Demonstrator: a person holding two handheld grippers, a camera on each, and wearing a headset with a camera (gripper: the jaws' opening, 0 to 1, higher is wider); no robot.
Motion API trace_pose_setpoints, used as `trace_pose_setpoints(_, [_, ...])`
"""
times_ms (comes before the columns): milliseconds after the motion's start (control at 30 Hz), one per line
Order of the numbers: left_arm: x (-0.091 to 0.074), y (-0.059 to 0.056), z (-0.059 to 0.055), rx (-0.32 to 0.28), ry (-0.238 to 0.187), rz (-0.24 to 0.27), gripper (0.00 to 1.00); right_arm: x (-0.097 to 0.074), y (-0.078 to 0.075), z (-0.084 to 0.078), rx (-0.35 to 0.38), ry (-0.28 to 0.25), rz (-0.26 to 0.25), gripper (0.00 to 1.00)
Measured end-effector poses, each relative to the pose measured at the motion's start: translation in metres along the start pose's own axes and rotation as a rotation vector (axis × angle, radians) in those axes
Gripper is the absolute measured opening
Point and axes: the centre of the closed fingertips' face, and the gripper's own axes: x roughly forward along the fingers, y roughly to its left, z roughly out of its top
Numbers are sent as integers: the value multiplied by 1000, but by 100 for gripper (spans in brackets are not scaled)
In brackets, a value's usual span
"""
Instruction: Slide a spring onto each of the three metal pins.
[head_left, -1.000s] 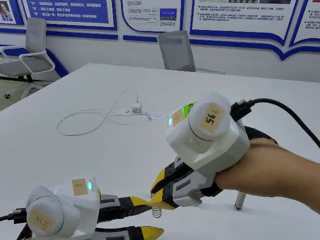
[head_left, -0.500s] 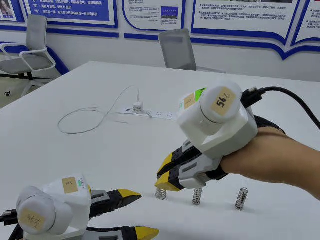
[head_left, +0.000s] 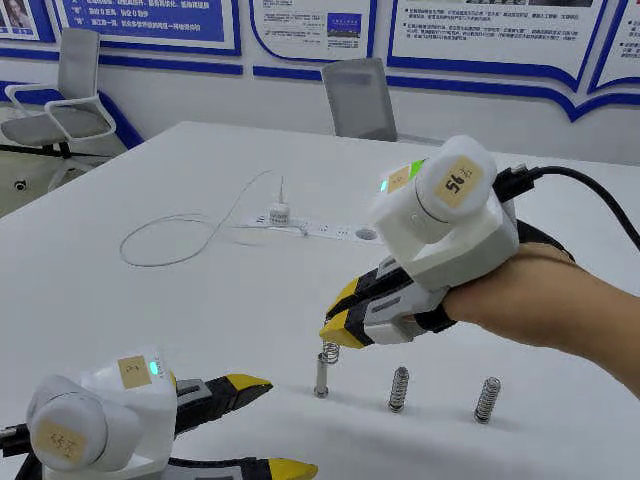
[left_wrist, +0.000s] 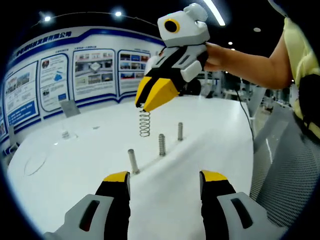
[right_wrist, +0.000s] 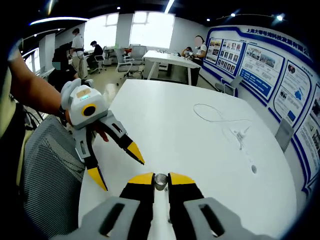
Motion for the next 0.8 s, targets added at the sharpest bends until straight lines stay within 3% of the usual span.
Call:
trace_pose_setpoints(333, [-1,-1,-1,-10,-4,3,59,11,-17,-4,42,-13,-33,11])
trace_pose_setpoints(800, [-2,1,-5,-21,-2,7,60,33,-24,-17,78,9,-34,11])
